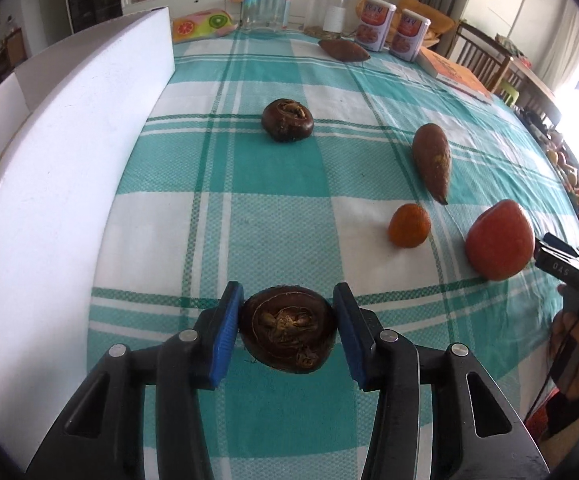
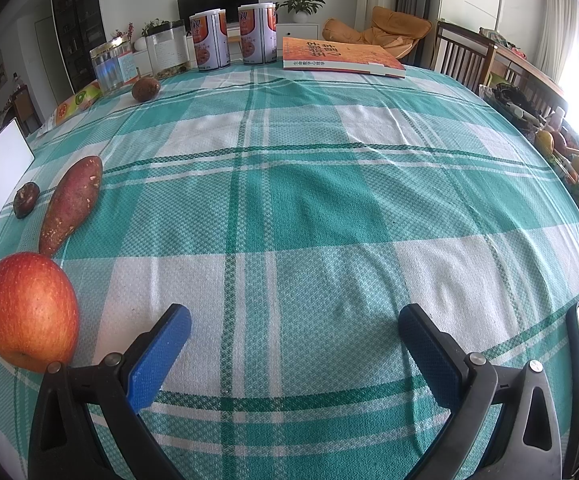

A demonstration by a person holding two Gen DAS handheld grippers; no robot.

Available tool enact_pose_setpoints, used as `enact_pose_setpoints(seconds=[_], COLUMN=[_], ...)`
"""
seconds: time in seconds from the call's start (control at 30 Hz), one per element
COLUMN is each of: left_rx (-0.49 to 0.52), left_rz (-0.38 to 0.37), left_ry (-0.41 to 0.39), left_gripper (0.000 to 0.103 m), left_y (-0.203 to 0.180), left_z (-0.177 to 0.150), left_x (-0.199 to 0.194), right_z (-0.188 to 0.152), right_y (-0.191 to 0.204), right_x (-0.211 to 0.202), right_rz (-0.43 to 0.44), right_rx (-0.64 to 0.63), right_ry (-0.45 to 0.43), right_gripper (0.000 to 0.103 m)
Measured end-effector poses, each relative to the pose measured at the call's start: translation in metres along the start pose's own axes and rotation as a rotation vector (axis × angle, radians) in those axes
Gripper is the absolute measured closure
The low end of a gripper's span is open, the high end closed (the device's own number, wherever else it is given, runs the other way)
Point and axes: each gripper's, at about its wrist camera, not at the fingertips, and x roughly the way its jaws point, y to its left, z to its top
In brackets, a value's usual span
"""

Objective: Organize fruits
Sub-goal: 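Close the left tool on the brown round fruit and lift it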

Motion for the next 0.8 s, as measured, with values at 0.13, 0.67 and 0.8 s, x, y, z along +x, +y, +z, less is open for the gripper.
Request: enact_pose_setpoints(seconds=[0.13,0.67,0.8], left_rx=[0.014,0.021,0.016], left_rz=[0.056,0.116,0.121], left_ry=[-0.051,-0.111,-0.109], left_gripper=[0.02,0.006,0.005], left_y=[-0.001,-0.002,-0.002], left_z=[-0.017,-0.033,-0.033], left_x=[0.008,0.011,0.012], right_z=[0.0,0.0,0.0], right_y=[0.0,0.0,0.0], right_x=[0.0,0.0,0.0], right_rz=[0.0,0.0,0.0], right_rx=[0.0,0.0,0.0], right_ry=[0.0,-0.001,-0.002], right_gripper=[0.0,0.0,0.0])
